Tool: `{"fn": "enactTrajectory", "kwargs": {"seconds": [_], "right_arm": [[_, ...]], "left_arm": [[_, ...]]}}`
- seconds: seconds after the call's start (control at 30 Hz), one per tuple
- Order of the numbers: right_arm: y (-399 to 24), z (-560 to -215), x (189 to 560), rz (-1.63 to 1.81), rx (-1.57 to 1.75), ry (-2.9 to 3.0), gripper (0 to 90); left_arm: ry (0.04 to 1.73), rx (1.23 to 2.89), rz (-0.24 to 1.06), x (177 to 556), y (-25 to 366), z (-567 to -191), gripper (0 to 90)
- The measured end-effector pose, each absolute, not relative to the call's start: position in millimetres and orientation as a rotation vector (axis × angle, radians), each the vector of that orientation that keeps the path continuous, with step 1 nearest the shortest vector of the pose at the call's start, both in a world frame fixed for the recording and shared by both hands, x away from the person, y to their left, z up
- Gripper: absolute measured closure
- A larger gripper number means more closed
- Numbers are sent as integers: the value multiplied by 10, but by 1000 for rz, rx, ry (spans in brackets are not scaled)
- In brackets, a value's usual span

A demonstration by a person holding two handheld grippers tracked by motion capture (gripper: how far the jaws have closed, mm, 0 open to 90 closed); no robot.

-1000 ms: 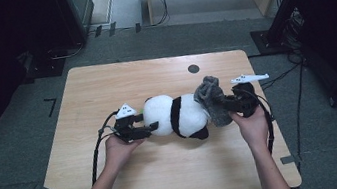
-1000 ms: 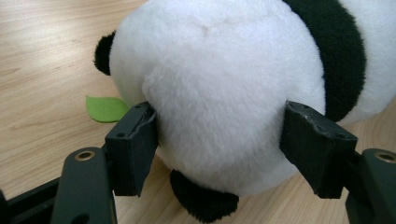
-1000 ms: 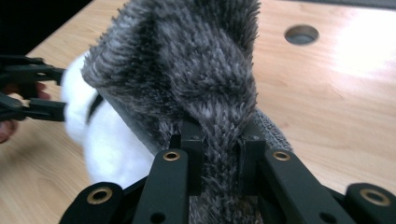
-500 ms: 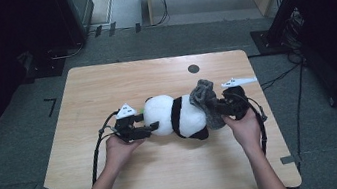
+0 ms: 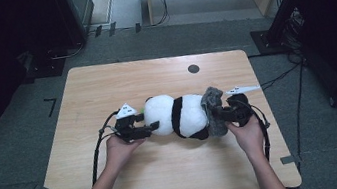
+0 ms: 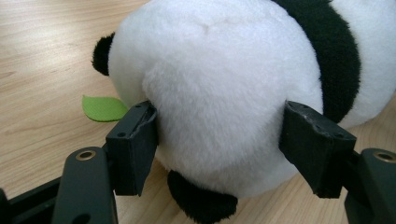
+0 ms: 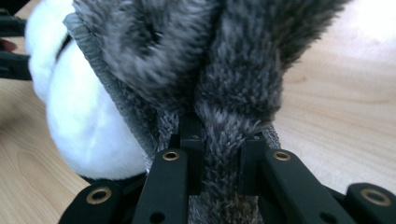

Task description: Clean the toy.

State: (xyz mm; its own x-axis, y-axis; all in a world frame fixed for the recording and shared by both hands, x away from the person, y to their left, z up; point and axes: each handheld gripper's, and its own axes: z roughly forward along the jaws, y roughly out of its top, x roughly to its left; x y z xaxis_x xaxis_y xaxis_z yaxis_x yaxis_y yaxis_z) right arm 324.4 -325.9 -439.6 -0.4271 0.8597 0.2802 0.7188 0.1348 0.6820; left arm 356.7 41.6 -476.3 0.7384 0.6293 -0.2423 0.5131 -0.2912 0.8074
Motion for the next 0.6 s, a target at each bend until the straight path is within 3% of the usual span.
{"fn": "enactTrajectory", "kwargs": {"seconds": [0.6], "right_arm": [[-3179,-4712,3339,1031,1675,2346,784]], "left_arm": [[877,1960,146,3574,423,-4768,297]]}}
